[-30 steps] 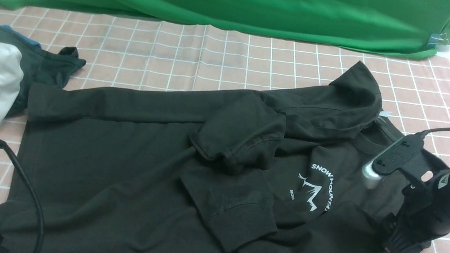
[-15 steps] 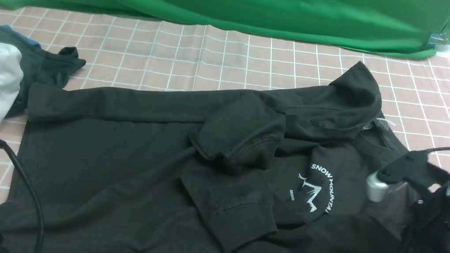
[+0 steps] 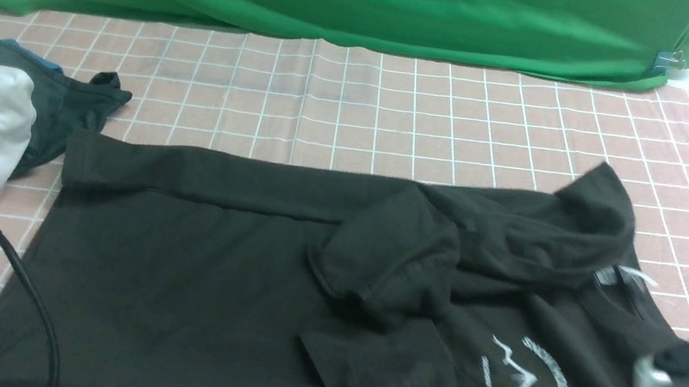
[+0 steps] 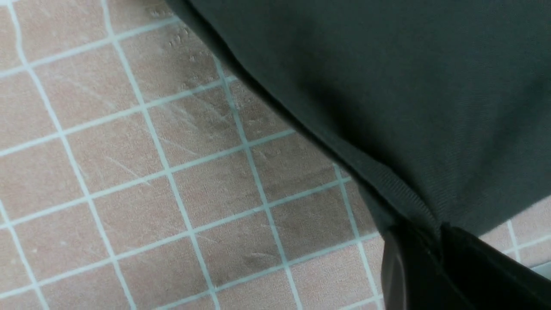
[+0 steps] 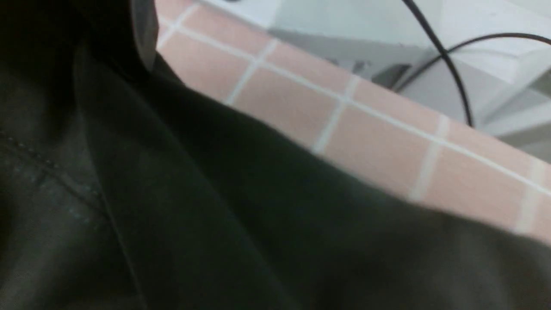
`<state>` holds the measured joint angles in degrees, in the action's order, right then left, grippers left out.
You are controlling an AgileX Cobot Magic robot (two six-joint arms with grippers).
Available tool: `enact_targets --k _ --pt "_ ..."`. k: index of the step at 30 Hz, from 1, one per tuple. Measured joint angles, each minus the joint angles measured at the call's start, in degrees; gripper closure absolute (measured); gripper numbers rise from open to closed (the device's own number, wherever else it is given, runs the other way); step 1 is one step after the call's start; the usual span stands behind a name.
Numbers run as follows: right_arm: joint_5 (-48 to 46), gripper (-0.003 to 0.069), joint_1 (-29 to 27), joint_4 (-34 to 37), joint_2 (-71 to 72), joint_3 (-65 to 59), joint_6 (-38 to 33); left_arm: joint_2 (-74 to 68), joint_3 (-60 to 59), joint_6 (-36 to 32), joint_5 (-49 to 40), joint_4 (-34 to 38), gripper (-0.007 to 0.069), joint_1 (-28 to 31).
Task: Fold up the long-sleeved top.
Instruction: Spread the long sleeves with your arms and place them on the tabletop
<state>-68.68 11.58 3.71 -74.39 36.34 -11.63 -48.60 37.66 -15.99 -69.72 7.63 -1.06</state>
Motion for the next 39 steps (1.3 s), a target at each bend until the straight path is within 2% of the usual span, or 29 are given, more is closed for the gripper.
enact_targets --k 3,6,7,8,9,10,12,14,17,20,21,24,28,34,36,38,39 --pt "0.1 0.0602 0.0 -0.9 0.9 -2.8 1.7 0.0 -0.1 0.0 0.0 0.7 0.0574 0.0" --pt "0.1 0.0519 0.0 -1.3 1.1 -4.4 3.2 0.0 -0.9 0.0 0.0 1.7 0.0574 0.0" --pt "0.0 0.0477 0.0 -1.4 1.1 -4.6 3.6 0.0 -1.3 0.0 0.0 1.9 0.0574 0.0" --pt "-0.4 0.0406 0.0 -2.0 1.1 -4.6 4.6 0.0 -1.7 0.0 0.0 2.0 0.0574 0.0" --pt "-0.5 0.0393 0.0 -2.2 1.1 -4.6 4.7 0.0 -1.7 0.0 0.0 2.0 0.0574 0.0" --pt "-0.8 0.0286 0.0 -2.8 1.1 -4.5 6.0 0.0 -2.1 0.0 0.0 2.1 0.0574 0.0" --pt "-1.0 0.0169 0.0 -3.0 1.1 -3.4 8.2 0.0 -2.1 0.0 0.0 2.1 0.0574 0.0" --pt "-1.2 0.0112 0.0 -2.0 1.1 -1.2 10.3 0.0 -2.1 0.0 0.0 2.1 0.0574 0.0" --pt "-1.0 0.0123 0.0 1.8 1.1 3.1 10.5 0.0 -2.1 0.0 0.0 2.1 0.0574 0.0" --pt "5.8 0.0227 0.3 6.4 0.9 9.7 8.1 0.0 -2.1 0.0 0.5 2.1 0.0574 0.0" --pt "6.6 0.0235 0.4 6.6 0.9 10.1 7.8 0.0 -2.1 0.0 0.6 2.1 0.0574 0.0" --pt "18.7 0.0362 2.5 8.9 -3.5 19.1 2.9 0.0 -2.2 0.0 1.7 1.4 0.0574 0.0" --pt "21.5 0.0435 5.7 9.4 -10.3 29.5 -3.0 0.0 -2.2 0.7 3.0 0.1 0.0574 0.0" --pt "25.4 0.0449 16.8 9.5 -22.0 40.9 -11.1 -0.1 -2.2 2.7 1.9 -0.3 0.0574 0.0" --pt "26.0 0.0429 21.0 9.6 -25.9 44.0 -15.9 -0.1 -2.2 2.7 1.5 -0.3 0.0574 0.0" --pt "26.7 0.0379 25.0 9.8 -30.1 47.0 -20.9 -0.1 -2.2 2.8 1.5 -0.3 0.0574 0.0" --pt "26.8 0.0368 25.3 9.8 -30.5 47.6 -21.3 -0.1 -2.2 2.8 1.5 -0.3 0.0574 0.0"
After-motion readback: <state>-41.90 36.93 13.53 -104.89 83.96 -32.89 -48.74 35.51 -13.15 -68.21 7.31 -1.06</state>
